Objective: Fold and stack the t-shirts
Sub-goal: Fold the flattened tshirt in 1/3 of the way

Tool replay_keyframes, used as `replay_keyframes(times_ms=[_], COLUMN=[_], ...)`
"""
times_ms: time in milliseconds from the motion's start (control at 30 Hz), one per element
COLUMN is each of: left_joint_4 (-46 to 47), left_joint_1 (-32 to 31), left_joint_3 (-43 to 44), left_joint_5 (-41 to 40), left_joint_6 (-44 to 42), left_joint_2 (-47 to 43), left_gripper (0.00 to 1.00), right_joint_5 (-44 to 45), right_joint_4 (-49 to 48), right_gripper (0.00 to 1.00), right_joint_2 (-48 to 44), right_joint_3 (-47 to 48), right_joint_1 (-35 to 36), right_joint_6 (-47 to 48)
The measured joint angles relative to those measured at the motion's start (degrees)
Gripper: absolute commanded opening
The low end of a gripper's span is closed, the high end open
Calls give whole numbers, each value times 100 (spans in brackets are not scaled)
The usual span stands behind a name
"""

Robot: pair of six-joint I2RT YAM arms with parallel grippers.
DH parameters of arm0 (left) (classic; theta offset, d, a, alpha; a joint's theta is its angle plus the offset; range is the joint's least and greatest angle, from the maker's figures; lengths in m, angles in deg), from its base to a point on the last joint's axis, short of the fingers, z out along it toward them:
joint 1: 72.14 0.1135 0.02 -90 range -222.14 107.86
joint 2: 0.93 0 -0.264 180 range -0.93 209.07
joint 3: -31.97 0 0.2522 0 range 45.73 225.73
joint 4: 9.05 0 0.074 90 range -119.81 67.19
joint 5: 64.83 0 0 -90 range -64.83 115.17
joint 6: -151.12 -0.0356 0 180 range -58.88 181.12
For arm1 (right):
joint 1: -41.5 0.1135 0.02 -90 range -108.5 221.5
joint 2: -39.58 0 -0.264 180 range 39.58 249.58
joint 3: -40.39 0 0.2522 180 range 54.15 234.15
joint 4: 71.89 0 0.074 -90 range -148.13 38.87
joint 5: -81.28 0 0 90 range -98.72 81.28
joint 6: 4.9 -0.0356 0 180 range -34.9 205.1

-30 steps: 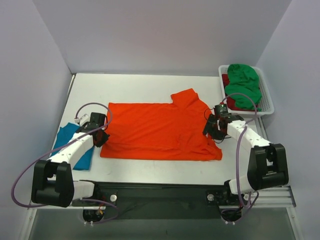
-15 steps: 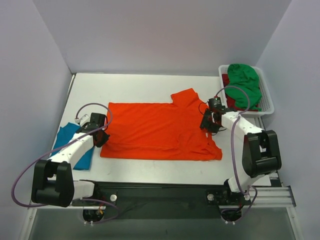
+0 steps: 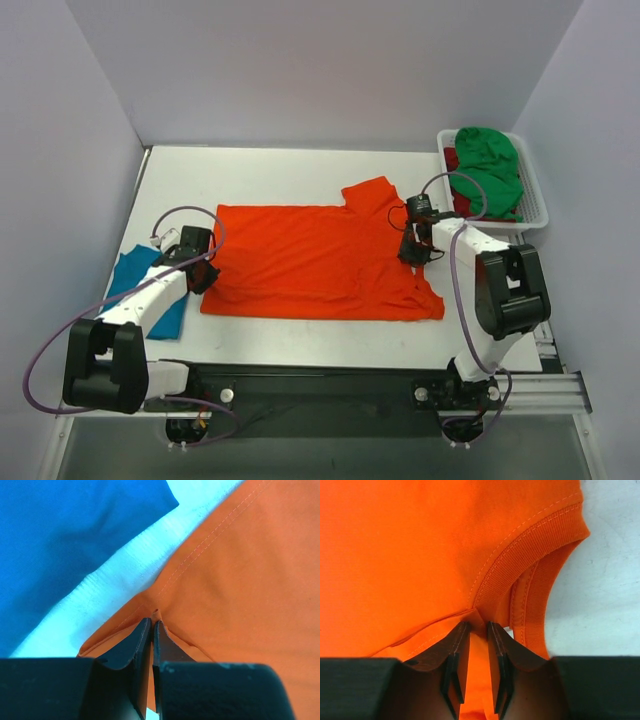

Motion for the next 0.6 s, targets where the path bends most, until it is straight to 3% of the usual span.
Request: replay_keyframes(times_ms=[233,600], left_joint_4=[44,44], left_joint_1=[0,0], left_joint_3=[-35,-66], left_joint_5=[4,7], left_joint_6=[-33,-79], left_joint_2=[4,-94], left_gripper=[8,7], right_joint_5=[37,57], right_joint_4=[9,254], right_gripper=[3,0], right_joint_2=[22,-619], right_joint_3=[9,22], right_joint_1=[57,57], right_joint_6=[-4,-7])
